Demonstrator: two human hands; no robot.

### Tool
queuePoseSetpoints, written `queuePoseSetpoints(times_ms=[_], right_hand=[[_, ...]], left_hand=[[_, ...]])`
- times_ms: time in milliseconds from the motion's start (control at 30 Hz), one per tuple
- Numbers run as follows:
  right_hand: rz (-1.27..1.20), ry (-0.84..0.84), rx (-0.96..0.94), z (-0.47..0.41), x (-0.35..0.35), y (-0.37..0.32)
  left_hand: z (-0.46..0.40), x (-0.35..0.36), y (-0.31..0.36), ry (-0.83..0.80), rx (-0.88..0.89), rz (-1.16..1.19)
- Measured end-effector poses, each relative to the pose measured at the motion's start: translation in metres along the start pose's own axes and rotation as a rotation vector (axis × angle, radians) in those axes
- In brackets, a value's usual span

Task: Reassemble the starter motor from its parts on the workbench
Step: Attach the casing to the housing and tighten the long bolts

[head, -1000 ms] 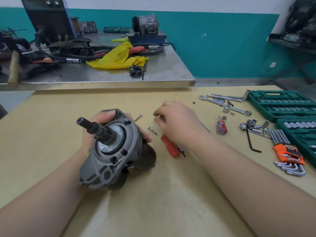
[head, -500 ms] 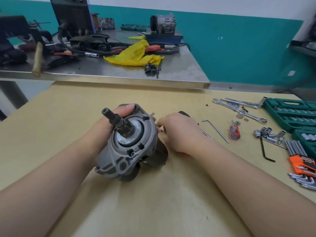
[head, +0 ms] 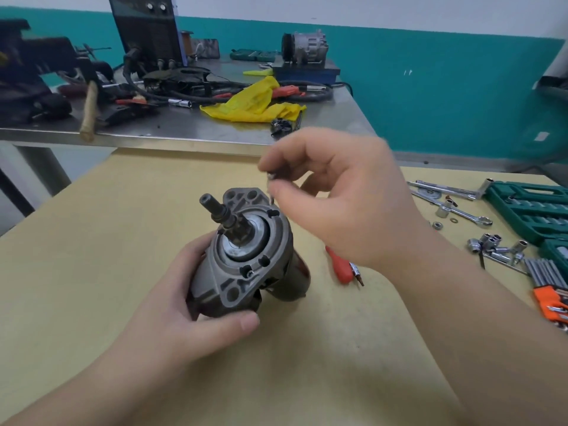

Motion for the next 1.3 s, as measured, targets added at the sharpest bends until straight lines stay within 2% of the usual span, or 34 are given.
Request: queuePoseSetpoints(times_ms=[67,167,300,400,600,933,1167,1300], right_hand=[[0.137,-0.05,-0.029,0.002,0.006,0.002],[0.201,-0.113,-0.006,0.003,0.01,0.008],[0.255,-0.153,-0.035,0.001,0.007,0.009],[0.205,-0.184,0.016,0.001,0.003,0.01],[0.163,-0.216,0.09,0.001,-0.004,0.015],[0.03,-0.215,0.181,0.004,-0.022,0.034],[0.002,-0.172,0.197,0.012,-0.027,0.046],[0.08,-0.235,0.135,0.014,-0.026,0.048]], left_hand=[[-0.003,-0.002,-0.007,0.069,0.047,-0.102],[-0.006,-0.002,-0.006,0.136,0.092,-0.169],[-0.012,-0.006,-0.001,0.12,0.079,-0.206],[-0.03,-0.018,0.004,0.016,0.002,-0.164],[-0.081,-0.037,0.011,-0.297,-0.052,-0.181],[-0.162,-0.015,0.052,-0.863,-0.113,-0.445],[-0.192,-0.012,0.05,-0.946,-0.178,-0.493],[-0.194,-0.012,0.051,-0.935,-0.186,-0.497]])
Point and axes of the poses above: each hand's wrist, its own z-axis away from the middle knuckle, its own x-axis out of the palm, y = z × x, the point moved 4 cm from there along -z, towards the middle knuckle, and after that the axes turned 9 degrees about z, right-handed, at the moved point
